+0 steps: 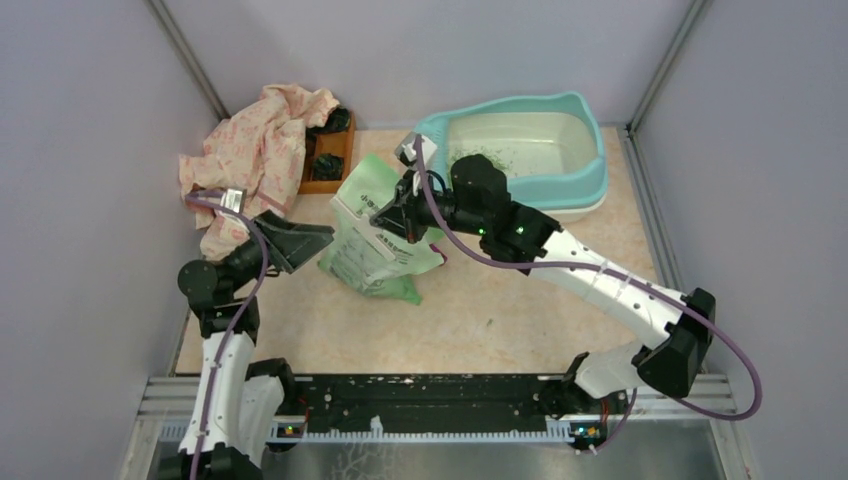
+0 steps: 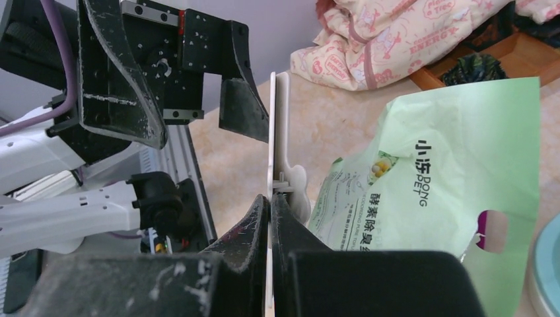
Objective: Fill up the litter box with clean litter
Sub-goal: Pick up the clamp at the center of the board.
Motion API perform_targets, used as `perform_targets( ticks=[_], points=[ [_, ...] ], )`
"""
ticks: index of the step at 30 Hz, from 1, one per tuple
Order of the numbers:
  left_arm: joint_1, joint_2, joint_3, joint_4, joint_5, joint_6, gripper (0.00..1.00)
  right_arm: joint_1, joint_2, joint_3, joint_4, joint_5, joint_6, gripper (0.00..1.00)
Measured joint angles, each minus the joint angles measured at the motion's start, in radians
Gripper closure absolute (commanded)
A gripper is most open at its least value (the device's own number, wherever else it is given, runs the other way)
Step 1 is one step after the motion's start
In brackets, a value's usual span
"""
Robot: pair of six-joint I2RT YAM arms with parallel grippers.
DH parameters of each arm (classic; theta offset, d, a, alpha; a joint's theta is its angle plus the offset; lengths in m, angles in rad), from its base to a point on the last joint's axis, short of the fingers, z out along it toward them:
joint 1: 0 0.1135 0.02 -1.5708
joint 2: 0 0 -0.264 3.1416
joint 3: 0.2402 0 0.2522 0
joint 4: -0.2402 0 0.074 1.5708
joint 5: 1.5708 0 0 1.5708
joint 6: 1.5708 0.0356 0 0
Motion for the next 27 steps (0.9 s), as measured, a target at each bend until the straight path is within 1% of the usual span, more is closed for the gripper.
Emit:
perform_targets(
  ticks=[3, 7, 11, 13, 15, 22, 23, 26, 27],
  points=[
    [-0.041, 0.013, -0.017, 0.057, -0.026, -0.004, 0.03, 0.0, 0.023, 0.0, 0.015, -0.016, 0.025, 1.0],
    [-0.109, 0.031, -0.029, 0.104, -0.076, 0.007, 0.08, 0.0, 0.039, 0.0, 0.023, -0.035, 0.049, 1.0],
    [-0.151, 0.039, -0.029, 0.125, -0.116, 0.029, 0.26, 0.0, 0.039, 0.0, 0.035, -0.05, 0.068, 1.0],
    [-0.17, 0.048, -0.029, 0.132, -0.133, 0.041, 0.33, 0.0, 0.039, 0.0, 0.043, -0.056, 0.074, 1.0],
    [-0.183, 0.058, -0.031, 0.136, -0.146, 0.05, 0.38, 0.0, 0.039, 0.0, 0.051, -0.062, 0.08, 1.0],
    [-0.188, 0.068, -0.032, 0.136, -0.175, 0.075, 0.39, 0.0, 0.039, 0.0, 0.058, -0.088, 0.089, 1.0],
    [-0.188, 0.069, -0.032, 0.136, -0.179, 0.077, 0.4, 0.0, 0.039, 0.0, 0.061, -0.092, 0.089, 1.0],
    [-0.188, 0.075, -0.032, 0.137, -0.187, 0.084, 0.51, 0.0, 0.037, 0.0, 0.071, -0.106, 0.1, 1.0],
    [-0.188, 0.077, -0.032, 0.137, -0.188, 0.084, 0.53, 0.0, 0.037, 0.0, 0.071, -0.109, 0.102, 1.0]
  ],
)
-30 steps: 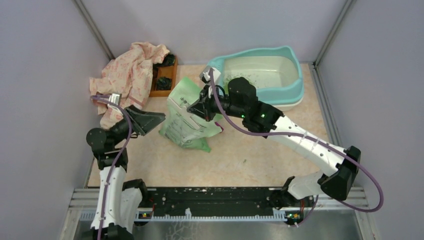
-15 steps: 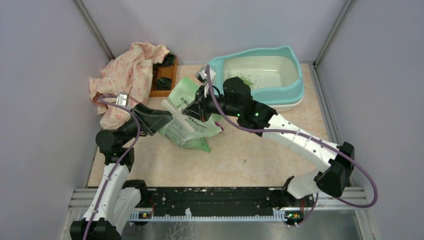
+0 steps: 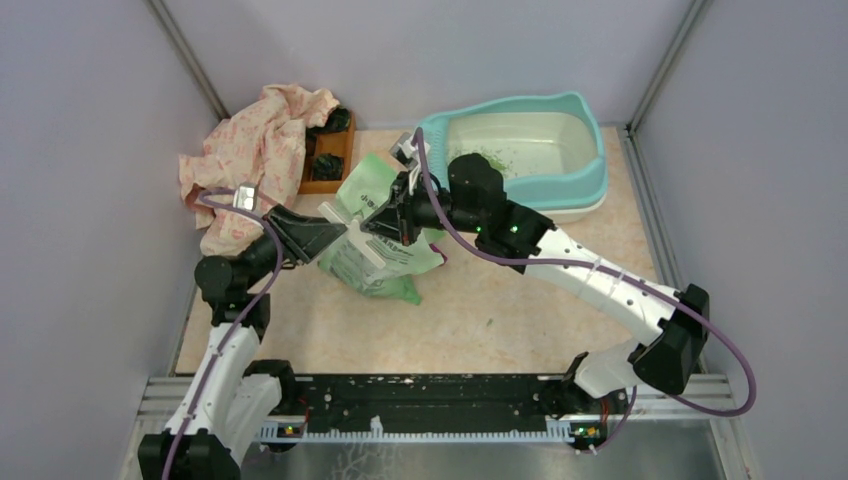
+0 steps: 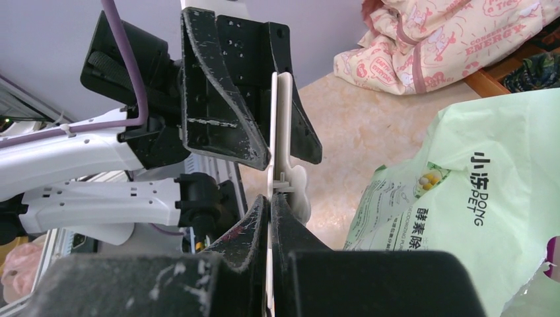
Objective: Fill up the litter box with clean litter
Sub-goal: Pick up the clamp at the center of the board.
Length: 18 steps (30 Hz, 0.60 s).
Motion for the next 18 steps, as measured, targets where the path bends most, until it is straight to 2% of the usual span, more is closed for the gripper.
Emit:
perform_targets(
  ticks=[6, 11, 13, 18],
  points=[
    [-0.005, 0.012, 0.0, 0.012, -0.003, 0.001, 0.54, 0.0, 0.0, -0.002, 0.004, -0.013, 0.012, 1.0],
    [-0.007, 0.012, 0.002, 0.027, -0.003, -0.01, 0.61, 0.0, 0.0, -0.003, 0.004, -0.018, 0.014, 1.0],
    [-0.007, 0.012, 0.006, 0.036, -0.003, -0.016, 0.7, 0.0, 0.0, -0.003, 0.004, -0.023, 0.017, 1.0],
    [-0.011, 0.012, 0.019, 0.047, -0.003, -0.028, 0.72, 0.0, 0.0, -0.003, -0.008, -0.026, 0.02, 1.0]
  ],
)
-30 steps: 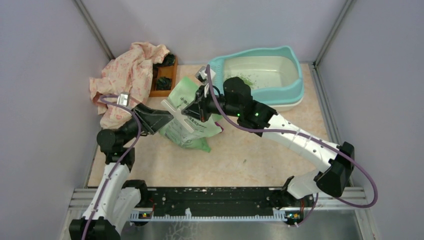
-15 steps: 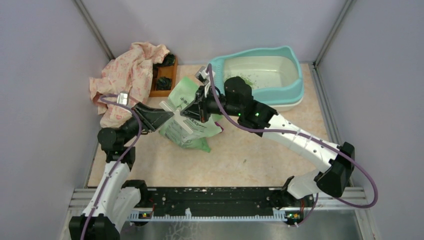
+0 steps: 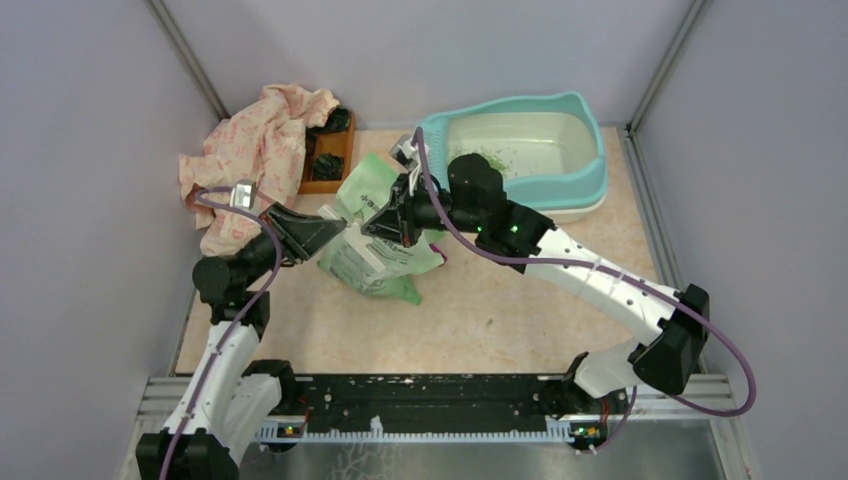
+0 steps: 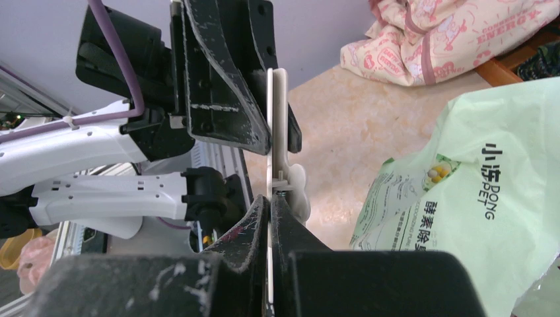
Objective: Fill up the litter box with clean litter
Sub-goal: Pick up the clamp at the center of the board.
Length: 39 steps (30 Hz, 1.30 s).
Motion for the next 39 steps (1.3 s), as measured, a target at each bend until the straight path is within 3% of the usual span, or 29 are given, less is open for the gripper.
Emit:
perform_targets(
  ticks=[12, 17, 20, 29, 39],
  points=[
    [-0.001, 0.0, 0.006, -0.001, 0.001, -0.009, 0.77, 0.0, 0.0, 0.0, -0.052, -0.001, 0.0, 0.87],
    [-0.002, 0.0, 0.016, -0.006, 0.006, -0.018, 1.0, 0.0, 0.0, 0.0, -0.058, -0.003, 0.002, 0.85],
    [-0.006, 0.0, 0.028, -0.016, 0.008, -0.019, 0.99, 0.0, 0.0, 0.0, -0.057, -0.005, 0.008, 0.84],
    [-0.012, -0.005, 0.043, -0.103, 0.034, -0.011, 1.0, -0.006, 0.0, 0.0, -0.057, -0.005, 0.023, 0.6],
    [-0.012, 0.021, 0.108, -0.154, 0.087, -0.051, 1.0, -0.115, -0.095, -0.122, 0.006, -0.119, 0.143, 0.54]
  ],
)
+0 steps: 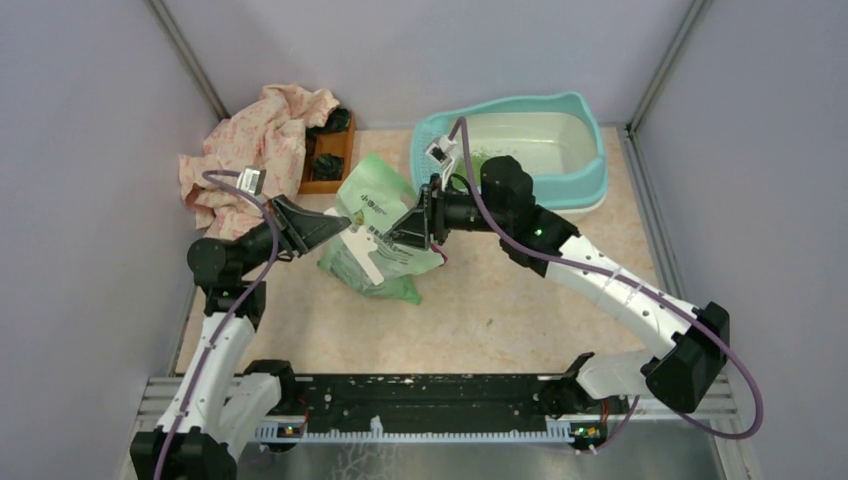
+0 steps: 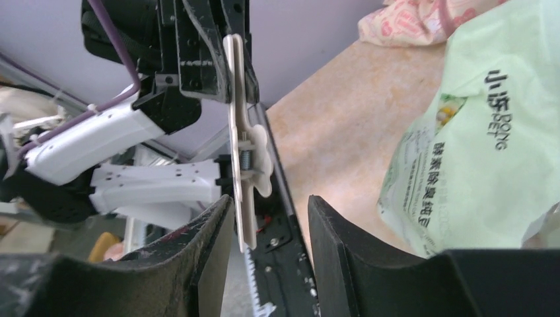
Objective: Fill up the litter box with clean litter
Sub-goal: Pick up the clamp at the center of the board.
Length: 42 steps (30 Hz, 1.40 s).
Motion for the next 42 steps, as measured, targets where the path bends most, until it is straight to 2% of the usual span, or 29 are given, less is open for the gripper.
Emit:
perform_targets(
  ticks=[6, 15, 19, 42],
  points=[
    [-0.001, 0.074, 0.05, 0.005, 0.056, -0.089, 1.0, -0.028, -0.014, -0.103, 0.148, -0.138, 0.192, 0.44],
    [-0.051, 0.148, 0.051, 0.013, 0.104, -0.166, 1.0, -0.029, -0.013, -0.154, 0.34, -0.236, 0.363, 0.43],
    [-0.079, 0.16, 0.051, 0.018, 0.105, -0.179, 1.0, -0.029, -0.005, -0.153, 0.356, -0.24, 0.377, 0.44],
    [-0.096, 0.157, 0.07, 0.009, 0.105, -0.171, 1.0, -0.03, -0.017, -0.144, 0.204, -0.145, 0.282, 0.46]
  ],
)
